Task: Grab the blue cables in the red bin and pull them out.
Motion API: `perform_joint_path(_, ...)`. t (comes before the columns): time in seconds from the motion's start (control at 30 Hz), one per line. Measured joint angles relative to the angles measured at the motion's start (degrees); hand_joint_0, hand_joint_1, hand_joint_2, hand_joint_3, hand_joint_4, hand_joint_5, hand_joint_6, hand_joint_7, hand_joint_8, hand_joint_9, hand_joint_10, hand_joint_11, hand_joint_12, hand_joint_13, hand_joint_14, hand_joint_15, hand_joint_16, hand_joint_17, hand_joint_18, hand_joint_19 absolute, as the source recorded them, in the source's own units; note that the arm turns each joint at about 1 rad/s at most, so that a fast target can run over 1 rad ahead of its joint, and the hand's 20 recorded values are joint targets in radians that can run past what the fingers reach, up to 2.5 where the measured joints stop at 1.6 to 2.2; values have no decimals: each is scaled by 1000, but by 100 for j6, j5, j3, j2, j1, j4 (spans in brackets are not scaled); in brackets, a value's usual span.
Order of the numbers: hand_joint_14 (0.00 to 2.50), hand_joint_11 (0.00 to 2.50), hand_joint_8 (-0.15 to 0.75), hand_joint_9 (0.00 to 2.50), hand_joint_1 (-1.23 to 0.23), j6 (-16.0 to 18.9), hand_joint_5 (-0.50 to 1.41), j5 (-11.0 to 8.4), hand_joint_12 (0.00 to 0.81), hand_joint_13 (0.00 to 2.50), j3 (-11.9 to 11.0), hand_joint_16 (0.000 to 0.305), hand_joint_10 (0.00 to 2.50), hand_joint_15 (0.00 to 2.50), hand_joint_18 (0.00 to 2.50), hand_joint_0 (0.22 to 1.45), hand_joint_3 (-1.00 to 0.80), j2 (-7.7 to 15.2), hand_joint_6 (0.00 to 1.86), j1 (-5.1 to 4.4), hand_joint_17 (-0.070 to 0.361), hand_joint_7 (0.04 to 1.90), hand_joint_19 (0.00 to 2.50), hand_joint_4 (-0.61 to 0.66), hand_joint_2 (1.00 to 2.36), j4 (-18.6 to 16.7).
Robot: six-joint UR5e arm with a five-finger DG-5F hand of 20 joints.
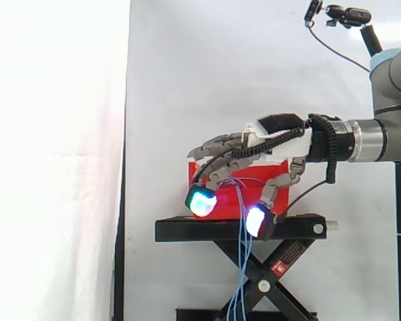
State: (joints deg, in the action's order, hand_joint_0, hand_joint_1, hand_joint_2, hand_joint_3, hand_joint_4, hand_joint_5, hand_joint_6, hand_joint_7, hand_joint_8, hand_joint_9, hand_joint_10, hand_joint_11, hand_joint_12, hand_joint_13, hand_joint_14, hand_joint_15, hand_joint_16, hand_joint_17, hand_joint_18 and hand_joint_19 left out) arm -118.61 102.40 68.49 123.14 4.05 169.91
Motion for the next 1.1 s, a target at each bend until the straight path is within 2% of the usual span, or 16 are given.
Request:
perform_joint_path(0.37,6,337,276,470,-1025,-54,622,176,364,232,83,54,12,154,169,730,-1000,0,2,122,123,644,356,187,1000,-8)
perform_joint_path(0.67,6,336,277,469,-1022,-425,623,277,363,234,103,54,13,158,169,733,-1000,3,3,184,122,643,357,192,1000,2)
perform_joint_path(0.8,6,339,276,471,-1021,-566,623,280,363,233,222,54,12,159,167,733,-1000,2,3,190,122,639,365,193,1000,-50)
perform_joint_path(0.93,6,332,277,469,-1019,-555,623,281,362,233,350,54,14,159,167,734,-1000,5,1,193,122,639,357,192,1000,-221)
perform_joint_path(1.1,5,337,277,471,-1017,-378,619,305,362,233,368,54,12,158,168,733,-1000,85,3,203,122,638,353,196,1000,-349)
